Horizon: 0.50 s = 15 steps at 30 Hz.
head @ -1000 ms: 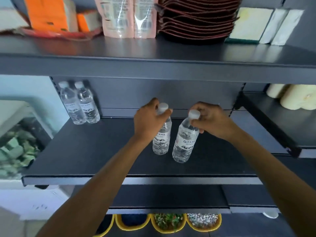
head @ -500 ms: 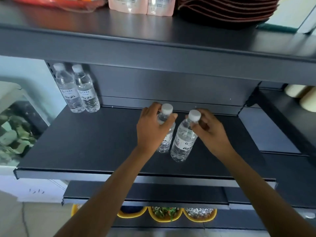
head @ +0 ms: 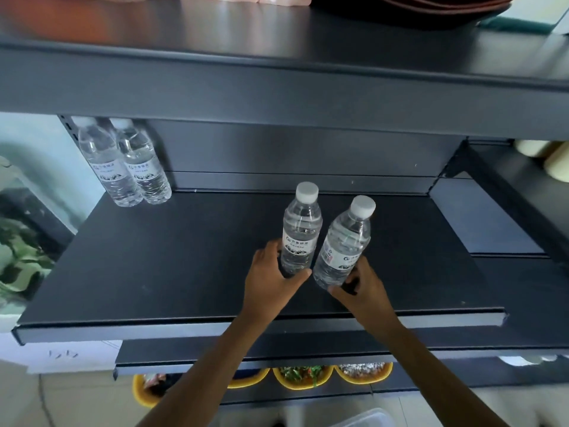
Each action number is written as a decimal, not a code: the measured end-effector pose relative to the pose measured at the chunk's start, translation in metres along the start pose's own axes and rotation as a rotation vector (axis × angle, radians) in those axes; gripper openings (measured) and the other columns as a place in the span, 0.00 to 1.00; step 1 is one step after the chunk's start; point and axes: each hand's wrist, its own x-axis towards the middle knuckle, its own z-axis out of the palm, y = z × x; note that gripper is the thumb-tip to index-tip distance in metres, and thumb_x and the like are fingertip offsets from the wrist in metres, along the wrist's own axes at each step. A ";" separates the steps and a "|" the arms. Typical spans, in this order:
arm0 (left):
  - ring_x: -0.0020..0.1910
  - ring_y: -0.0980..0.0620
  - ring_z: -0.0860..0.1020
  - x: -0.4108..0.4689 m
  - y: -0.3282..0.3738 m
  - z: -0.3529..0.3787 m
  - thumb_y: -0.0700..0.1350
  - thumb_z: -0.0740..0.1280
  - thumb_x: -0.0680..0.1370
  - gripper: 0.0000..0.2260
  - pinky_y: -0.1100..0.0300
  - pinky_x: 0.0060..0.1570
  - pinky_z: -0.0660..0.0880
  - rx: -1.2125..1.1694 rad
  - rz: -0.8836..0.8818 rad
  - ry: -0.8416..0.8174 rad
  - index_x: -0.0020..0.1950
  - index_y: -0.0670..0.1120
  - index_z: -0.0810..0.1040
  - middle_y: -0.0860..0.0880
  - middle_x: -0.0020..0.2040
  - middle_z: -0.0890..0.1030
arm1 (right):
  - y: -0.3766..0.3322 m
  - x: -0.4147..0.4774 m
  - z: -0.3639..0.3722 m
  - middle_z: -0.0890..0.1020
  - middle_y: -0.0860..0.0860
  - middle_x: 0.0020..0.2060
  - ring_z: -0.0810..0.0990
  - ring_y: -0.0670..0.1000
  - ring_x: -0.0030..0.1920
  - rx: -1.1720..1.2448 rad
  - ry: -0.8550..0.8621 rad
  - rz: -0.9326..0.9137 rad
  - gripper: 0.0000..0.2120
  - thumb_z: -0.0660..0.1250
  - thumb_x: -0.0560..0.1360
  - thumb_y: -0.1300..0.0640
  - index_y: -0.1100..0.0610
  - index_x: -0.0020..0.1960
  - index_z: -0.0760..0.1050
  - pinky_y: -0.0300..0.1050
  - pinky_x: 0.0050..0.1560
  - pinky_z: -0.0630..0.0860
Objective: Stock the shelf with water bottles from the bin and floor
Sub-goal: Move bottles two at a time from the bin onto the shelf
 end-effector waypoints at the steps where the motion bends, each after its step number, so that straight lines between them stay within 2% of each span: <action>1: 0.59 0.56 0.75 0.003 -0.001 0.001 0.55 0.78 0.71 0.26 0.54 0.55 0.77 0.013 0.012 0.020 0.65 0.51 0.75 0.59 0.54 0.78 | -0.002 0.002 0.004 0.79 0.47 0.51 0.77 0.50 0.51 0.002 0.032 0.009 0.30 0.76 0.67 0.40 0.40 0.65 0.68 0.52 0.50 0.78; 4: 0.54 0.56 0.77 0.013 -0.004 -0.001 0.55 0.77 0.72 0.20 0.51 0.50 0.79 0.042 0.031 0.032 0.59 0.51 0.75 0.58 0.53 0.81 | -0.011 0.010 0.012 0.80 0.47 0.50 0.79 0.50 0.50 -0.019 0.073 0.005 0.29 0.75 0.65 0.37 0.41 0.62 0.69 0.54 0.50 0.80; 7: 0.51 0.56 0.78 0.022 -0.012 -0.009 0.56 0.76 0.72 0.18 0.50 0.48 0.80 0.047 0.008 0.057 0.56 0.53 0.75 0.58 0.50 0.81 | -0.020 0.021 0.022 0.79 0.47 0.48 0.79 0.50 0.48 -0.051 0.095 0.001 0.26 0.78 0.67 0.43 0.43 0.60 0.70 0.56 0.49 0.81; 10: 0.50 0.56 0.78 0.032 -0.024 -0.023 0.57 0.76 0.71 0.17 0.48 0.47 0.80 0.047 -0.012 0.092 0.53 0.53 0.74 0.58 0.48 0.80 | -0.034 0.034 0.036 0.80 0.45 0.50 0.79 0.48 0.49 -0.045 0.095 -0.021 0.26 0.78 0.68 0.46 0.41 0.60 0.69 0.54 0.50 0.81; 15: 0.52 0.57 0.80 0.052 -0.042 -0.046 0.62 0.74 0.70 0.18 0.48 0.49 0.81 0.026 -0.083 0.151 0.53 0.59 0.72 0.60 0.50 0.82 | -0.065 0.064 0.070 0.81 0.40 0.54 0.79 0.45 0.54 -0.006 0.069 -0.049 0.26 0.74 0.69 0.38 0.40 0.63 0.69 0.53 0.51 0.82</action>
